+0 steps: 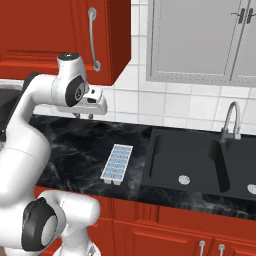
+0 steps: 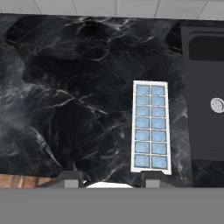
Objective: The ice cube tray has been filled with water. Take the tray and place it in the freezer to make ice. Close the freezer door after placing the tray.
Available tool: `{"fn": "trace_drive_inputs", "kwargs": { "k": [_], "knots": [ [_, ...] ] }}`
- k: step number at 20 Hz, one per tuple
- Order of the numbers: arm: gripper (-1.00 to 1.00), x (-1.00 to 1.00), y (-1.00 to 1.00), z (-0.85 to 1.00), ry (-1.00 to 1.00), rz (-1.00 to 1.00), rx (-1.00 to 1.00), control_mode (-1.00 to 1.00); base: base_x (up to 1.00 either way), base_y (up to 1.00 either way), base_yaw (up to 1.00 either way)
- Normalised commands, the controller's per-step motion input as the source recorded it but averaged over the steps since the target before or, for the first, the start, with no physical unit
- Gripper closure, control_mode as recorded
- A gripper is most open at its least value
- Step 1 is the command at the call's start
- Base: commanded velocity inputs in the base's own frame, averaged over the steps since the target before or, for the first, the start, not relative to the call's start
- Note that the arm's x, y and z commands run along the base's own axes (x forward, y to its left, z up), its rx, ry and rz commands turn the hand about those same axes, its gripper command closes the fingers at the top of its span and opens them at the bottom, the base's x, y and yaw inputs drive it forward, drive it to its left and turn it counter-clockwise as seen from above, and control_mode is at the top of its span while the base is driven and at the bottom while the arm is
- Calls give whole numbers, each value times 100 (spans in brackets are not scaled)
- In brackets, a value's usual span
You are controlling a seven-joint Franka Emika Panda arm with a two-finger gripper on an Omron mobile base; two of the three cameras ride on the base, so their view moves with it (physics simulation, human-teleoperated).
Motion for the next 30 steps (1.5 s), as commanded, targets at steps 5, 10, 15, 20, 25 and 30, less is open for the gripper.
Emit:
{"fn": "trace_drive_inputs", "kwargs": {
  "k": [5,10,15,20,25,30],
  "knots": [
    [-100,-7,0,0,0,0,0,-100,0,0,0],
    [-100,-37,0,-15,2,0,0,-100,0,0,0],
    [-100,-39,0,-20,0,1,0,-100,0,0,0],
    [-100,-34,-10,-7,0,0,4,-100,0,0,0],
    [-100,-19,-21,-15,-1,0,6,-100,0,0,0],
    [-100,-5,-11,-19,0,-3,0,-100,0,0,0]
  ]
}}
